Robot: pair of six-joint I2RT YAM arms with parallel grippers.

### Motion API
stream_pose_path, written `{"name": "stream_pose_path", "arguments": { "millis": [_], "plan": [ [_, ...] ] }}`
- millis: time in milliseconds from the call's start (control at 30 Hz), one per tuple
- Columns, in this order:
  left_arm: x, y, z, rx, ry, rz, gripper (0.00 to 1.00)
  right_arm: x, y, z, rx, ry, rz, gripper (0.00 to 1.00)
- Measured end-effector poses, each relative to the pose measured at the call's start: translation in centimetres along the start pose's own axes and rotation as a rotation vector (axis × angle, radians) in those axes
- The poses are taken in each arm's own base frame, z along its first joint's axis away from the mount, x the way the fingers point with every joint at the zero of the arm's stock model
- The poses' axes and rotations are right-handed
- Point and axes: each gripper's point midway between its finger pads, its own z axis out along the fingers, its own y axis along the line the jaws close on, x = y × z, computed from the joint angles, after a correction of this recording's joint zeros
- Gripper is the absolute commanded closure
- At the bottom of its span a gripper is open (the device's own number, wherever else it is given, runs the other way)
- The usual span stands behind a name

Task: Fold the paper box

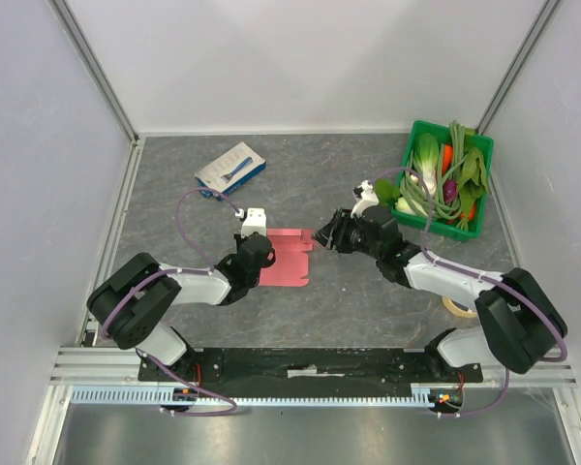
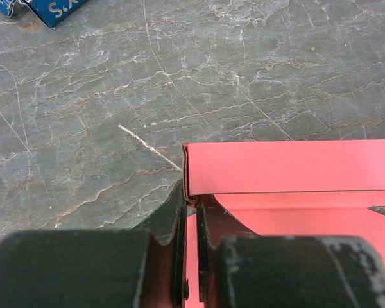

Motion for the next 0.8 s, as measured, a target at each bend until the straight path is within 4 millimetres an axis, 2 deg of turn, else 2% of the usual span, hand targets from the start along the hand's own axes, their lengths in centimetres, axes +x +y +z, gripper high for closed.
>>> {"name": "stream_pose_path", "arguments": {
  "millis": [33,233,300,400,500,567,800],
  "plan": [
    [0.0,0.0,0.0,0.0,0.001,-0.001,0.98,0.5,-0.6,0.1,0.017,0.02,-0.022,0.61],
    [0.1,0.0,0.0,-0.003,0.01,-0.008,0.98,5.7,-4.8,1.6,0.142,0.172,-0.087,0.56],
    [0.1,0.0,-0.1,-0.004,0.011,-0.01,0.98,7.1,-5.4,2.0,0.166,0.201,-0.108,0.56],
    [0.1,0.0,-0.1,-0.004,0.014,-0.01,0.98,8.1,-5.9,2.7,0.19,0.208,-0.126,0.53],
    [0.1,0.1,-0.2,-0.004,0.016,-0.01,0.98,8.0,-6.4,3.3,0.218,0.18,-0.135,0.54],
    [0.1,0.1,-0.2,-0.005,0.017,-0.009,0.98,7.5,-6.5,3.6,0.234,0.144,-0.135,0.57],
    [0.1,0.1,-0.2,-0.005,0.018,-0.01,0.98,5.7,-6.5,5.1,0.244,0.01,-0.091,0.59]
  ]
}}
